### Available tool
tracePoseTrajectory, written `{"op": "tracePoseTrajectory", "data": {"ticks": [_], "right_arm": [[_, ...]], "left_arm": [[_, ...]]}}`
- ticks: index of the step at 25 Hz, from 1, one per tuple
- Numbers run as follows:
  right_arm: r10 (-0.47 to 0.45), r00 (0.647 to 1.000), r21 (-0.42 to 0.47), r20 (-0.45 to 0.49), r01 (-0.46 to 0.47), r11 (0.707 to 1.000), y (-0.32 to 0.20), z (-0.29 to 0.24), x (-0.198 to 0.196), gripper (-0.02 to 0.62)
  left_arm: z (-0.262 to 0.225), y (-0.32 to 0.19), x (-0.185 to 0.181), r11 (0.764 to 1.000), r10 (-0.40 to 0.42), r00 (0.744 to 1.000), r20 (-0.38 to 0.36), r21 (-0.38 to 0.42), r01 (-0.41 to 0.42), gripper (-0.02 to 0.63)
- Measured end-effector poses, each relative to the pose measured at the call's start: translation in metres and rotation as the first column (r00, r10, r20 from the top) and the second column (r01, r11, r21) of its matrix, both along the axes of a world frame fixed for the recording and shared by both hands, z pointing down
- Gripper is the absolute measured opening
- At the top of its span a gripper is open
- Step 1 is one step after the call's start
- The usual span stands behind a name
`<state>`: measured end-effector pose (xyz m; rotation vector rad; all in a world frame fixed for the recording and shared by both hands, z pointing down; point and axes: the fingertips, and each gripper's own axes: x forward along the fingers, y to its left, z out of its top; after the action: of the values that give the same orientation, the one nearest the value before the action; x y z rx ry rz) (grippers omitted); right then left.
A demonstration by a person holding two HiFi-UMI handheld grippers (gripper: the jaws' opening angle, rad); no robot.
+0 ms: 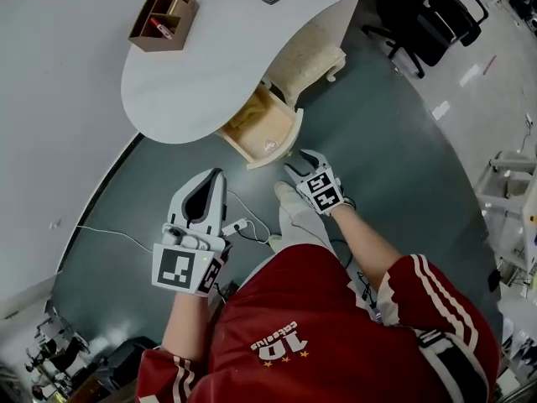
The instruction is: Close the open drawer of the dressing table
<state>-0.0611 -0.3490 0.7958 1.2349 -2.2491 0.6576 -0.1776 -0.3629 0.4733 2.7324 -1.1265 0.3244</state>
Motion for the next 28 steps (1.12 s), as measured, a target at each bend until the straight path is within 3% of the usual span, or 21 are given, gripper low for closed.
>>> {"op": "tracePoseTrajectory", "data": {"ticks": [6, 16, 19, 20, 28], "right_arm": [[-0.055, 0.994, -0.083, -0.093, 0.047, 0.995, -0.007, 0.055, 0.001, 0.199], [-0.103, 0.989, -0.162, -0.106, 0.085, 0.983, -0.015, 0.108, -0.008, 0.196], [-0.092, 0.987, -0.162, -0.131, 0.070, 0.984, -0.020, 0.118, -0.006, 0.190], [-0.085, 0.986, -0.155, -0.142, 0.063, 0.986, -0.022, 0.119, -0.004, 0.111], [-0.081, 0.987, -0.152, -0.136, 0.060, 0.987, -0.029, 0.121, -0.006, 0.112]], "left_arm": [[0.016, -0.012, 0.007, 0.999, 0.016, 0.999, 0.034, -0.046, -0.015, 0.005], [0.035, -0.029, -0.006, 0.996, -0.034, 0.998, 0.051, -0.079, 0.038, 0.005], [0.043, -0.031, -0.008, 0.994, -0.043, 0.998, 0.049, -0.094, 0.047, 0.005], [0.046, -0.032, -0.009, 0.994, -0.045, 0.998, 0.050, -0.098, 0.049, 0.005], [0.054, -0.034, -0.018, 0.992, -0.060, 0.996, 0.065, -0.107, 0.067, 0.005]]}}
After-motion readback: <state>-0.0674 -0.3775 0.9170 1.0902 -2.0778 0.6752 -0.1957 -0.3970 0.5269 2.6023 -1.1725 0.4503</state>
